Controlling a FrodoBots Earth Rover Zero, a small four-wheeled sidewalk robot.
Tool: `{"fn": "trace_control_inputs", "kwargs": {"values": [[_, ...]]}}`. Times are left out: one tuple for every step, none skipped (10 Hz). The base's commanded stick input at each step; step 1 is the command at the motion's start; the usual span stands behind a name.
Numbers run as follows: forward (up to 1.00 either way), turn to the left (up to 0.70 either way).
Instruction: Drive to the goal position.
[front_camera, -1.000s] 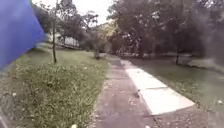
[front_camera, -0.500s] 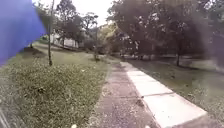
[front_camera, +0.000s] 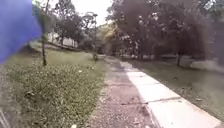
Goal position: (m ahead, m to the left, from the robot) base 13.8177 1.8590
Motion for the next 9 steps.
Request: {"fn": "trace_control_inputs", "kwargs": {"values": [[0.5,0.0],[0.5,0.0],[0.5,0.0],[0.5,0.0],[0.5,0.0],[0.5,0.0],[0.5,0.0],[0.5,0.0],[0.5,0.0]]}}
